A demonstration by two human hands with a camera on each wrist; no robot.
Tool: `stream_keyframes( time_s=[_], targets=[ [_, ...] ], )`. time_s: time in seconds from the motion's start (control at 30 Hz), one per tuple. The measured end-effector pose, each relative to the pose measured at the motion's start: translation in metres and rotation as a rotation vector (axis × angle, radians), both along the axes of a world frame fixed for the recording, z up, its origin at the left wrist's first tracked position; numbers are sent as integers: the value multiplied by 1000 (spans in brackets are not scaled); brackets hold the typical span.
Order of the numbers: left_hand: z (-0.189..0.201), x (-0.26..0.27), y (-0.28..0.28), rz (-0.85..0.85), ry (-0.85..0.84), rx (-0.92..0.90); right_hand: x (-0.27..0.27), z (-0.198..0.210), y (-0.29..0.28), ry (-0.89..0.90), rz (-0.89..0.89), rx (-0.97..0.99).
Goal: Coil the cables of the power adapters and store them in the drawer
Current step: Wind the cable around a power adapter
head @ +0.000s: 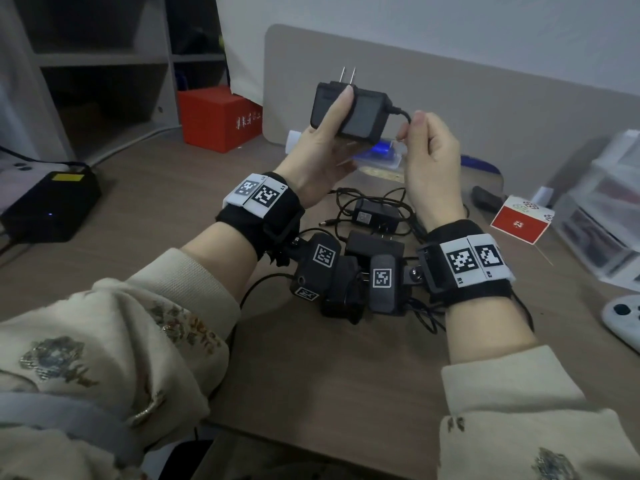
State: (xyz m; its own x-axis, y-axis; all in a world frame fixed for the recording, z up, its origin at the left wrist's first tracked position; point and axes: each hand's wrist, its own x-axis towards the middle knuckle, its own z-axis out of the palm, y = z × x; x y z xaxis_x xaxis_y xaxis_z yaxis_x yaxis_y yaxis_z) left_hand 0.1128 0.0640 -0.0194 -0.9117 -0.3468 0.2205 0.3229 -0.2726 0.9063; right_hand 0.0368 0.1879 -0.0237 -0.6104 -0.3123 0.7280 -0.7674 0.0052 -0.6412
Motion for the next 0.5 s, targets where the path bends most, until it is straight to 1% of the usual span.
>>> stream_keyframes(
  time_s=[0.07, 0.17, 0.23, 0.3, 0.33, 0.43, 0.5],
  targets=[
    [1, 2, 0, -83, 3, -8, 4, 0, -2, -58, 49, -32],
    [1, 5, 2, -175, 0, 11, 6, 1, -5, -116, 53, -27],
    [2, 6, 4, -194, 2, 49, 3, 0, -9, -113, -25, -18],
    [2, 6, 6, -152, 30, 74, -2, -4, -10, -85, -141, 39],
    [2, 5, 5, -109, 64, 85, -4, -7, -10, -95, -161, 106],
    [6, 6, 0, 8, 173, 164, -5, -15, -8, -165, -178, 481],
    [8, 5, -4, 40, 207, 224, -8, -19, -5, -187, -218, 606]
  ],
)
